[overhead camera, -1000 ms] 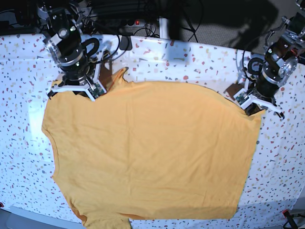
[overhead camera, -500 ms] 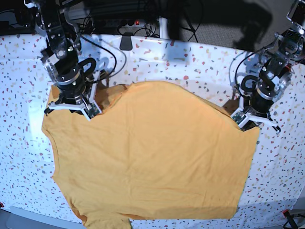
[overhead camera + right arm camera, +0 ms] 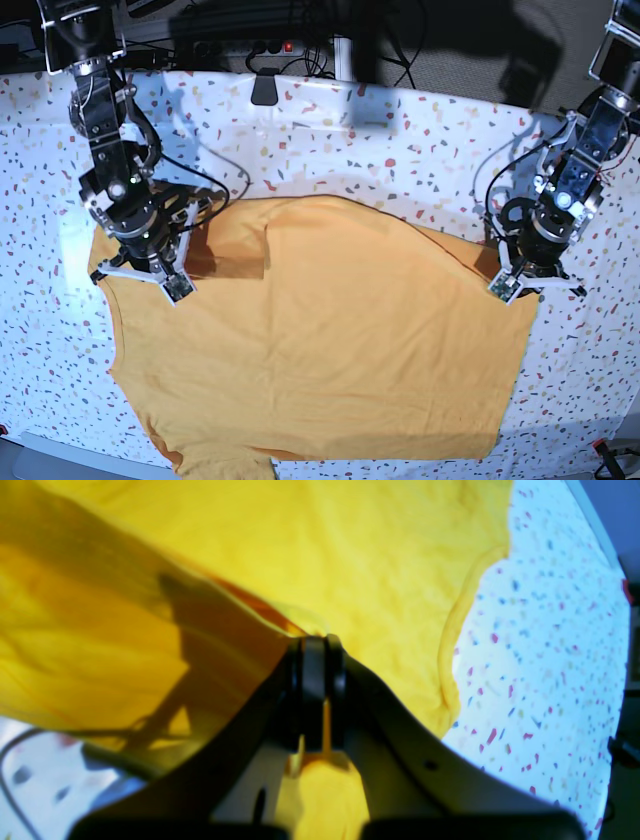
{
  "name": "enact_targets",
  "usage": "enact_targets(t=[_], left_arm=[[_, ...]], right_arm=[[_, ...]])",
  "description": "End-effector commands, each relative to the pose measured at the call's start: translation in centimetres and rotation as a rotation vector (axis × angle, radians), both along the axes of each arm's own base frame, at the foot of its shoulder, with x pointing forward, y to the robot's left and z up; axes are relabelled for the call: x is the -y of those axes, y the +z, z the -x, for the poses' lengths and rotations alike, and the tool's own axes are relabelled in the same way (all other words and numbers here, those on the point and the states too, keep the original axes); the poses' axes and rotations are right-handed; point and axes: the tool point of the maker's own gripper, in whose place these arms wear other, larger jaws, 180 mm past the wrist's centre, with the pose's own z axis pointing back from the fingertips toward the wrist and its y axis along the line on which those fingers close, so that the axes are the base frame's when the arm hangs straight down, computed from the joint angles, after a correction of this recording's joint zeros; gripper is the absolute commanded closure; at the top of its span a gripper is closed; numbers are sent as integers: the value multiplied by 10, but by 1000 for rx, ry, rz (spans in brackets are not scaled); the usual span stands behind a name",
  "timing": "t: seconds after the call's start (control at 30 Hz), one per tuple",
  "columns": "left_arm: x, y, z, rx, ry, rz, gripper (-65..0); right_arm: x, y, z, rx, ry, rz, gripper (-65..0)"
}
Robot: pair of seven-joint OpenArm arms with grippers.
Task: Fold the T-shirt properly
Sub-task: 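Drag the shoulder edges with both grippers toward the hem, folding the shirt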
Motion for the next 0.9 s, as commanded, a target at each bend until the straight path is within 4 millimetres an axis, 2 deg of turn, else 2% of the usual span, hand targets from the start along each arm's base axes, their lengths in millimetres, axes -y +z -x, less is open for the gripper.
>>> enact_targets(t=[0.0,0.13,0.3,0.53,0.7,0.87], left_arm=[[-3,19,-15,62,6,-1,0],[-3,17,-30,57,35,13,0],[-19,19,-47,63,71,-33,0],[-33,18,-56,57,102,-49,0],[-31,17,-56,54,101,-45,0],[-20,17,-57,61,88,-25,0]], right_arm=[[3,18,-15,54,17,11,0],[11,23,-33,52,12,18,0],[13,29,-50,44,22,1,0],[12,44,-70,60,36,-34,0],[12,61,-81,99,37,-35,0],[9,69,-85,126,48,-41,0]])
